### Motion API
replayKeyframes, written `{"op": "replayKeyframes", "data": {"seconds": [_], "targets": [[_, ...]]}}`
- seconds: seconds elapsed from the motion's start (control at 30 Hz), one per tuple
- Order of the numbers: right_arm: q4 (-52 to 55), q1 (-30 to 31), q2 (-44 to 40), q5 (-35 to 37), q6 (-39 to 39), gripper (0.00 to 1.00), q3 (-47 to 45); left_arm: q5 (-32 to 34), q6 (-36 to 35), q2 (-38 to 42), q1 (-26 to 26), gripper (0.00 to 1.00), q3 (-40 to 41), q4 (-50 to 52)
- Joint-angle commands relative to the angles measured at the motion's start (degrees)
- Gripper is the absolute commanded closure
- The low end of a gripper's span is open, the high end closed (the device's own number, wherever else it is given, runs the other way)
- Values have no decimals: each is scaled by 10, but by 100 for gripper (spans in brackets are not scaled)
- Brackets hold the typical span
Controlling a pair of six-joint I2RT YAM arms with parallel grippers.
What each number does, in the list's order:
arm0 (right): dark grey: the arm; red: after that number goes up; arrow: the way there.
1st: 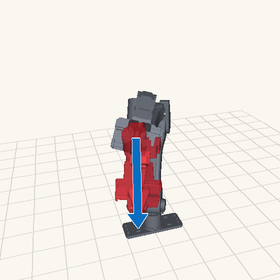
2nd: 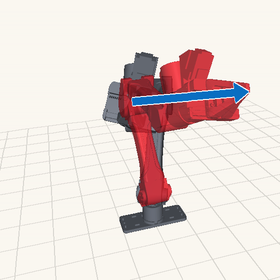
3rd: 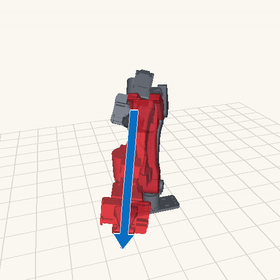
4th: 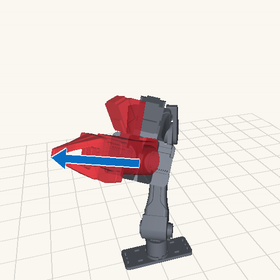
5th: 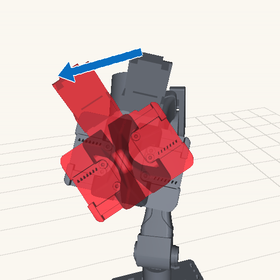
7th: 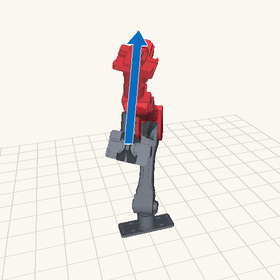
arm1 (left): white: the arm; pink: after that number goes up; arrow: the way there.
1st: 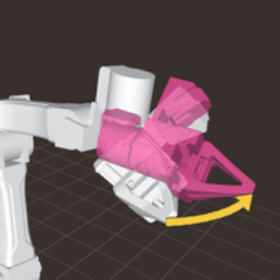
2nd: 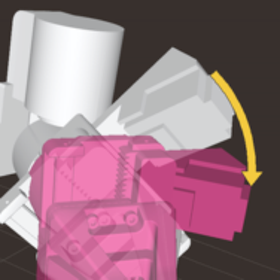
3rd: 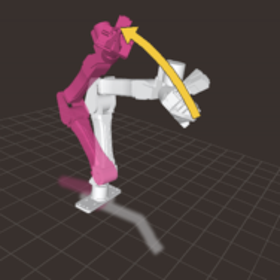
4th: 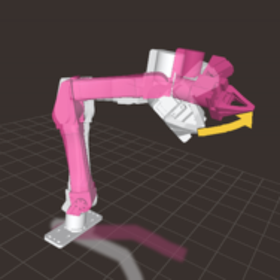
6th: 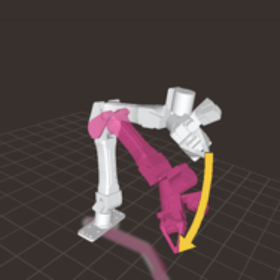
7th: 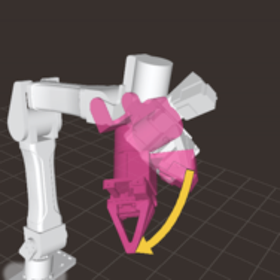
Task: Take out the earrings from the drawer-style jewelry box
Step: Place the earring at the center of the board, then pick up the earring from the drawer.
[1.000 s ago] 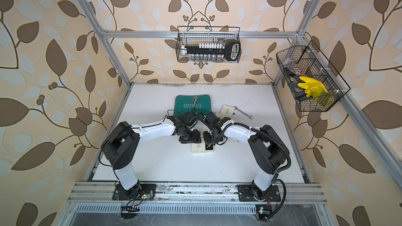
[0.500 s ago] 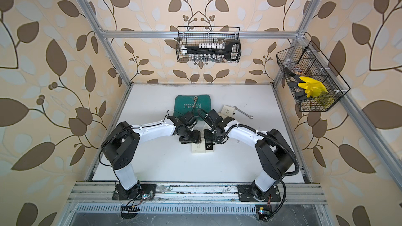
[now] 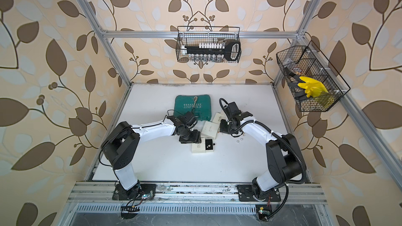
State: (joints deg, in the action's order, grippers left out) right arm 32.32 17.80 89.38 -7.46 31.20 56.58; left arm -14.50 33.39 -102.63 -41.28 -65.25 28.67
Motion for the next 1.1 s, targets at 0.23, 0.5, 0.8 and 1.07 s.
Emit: {"op": "replayKeyframes", "data": {"seconds": [0.23, 0.5, 0.8, 1.07], "targets": [[17, -78, 41, 43, 38, 80, -42, -5, -14, 6, -6, 32, 14, 25], [37, -44, -26, 74, 11, 73, -43, -8, -17, 6, -6, 32, 14, 20], [26, 83, -73, -42, -59, 73, -39, -9, -12, 0, -6, 32, 16, 17], [-8, 175, -30, -95, -55, 74, -26, -9, -10, 2, -6, 32, 20, 16]]}}
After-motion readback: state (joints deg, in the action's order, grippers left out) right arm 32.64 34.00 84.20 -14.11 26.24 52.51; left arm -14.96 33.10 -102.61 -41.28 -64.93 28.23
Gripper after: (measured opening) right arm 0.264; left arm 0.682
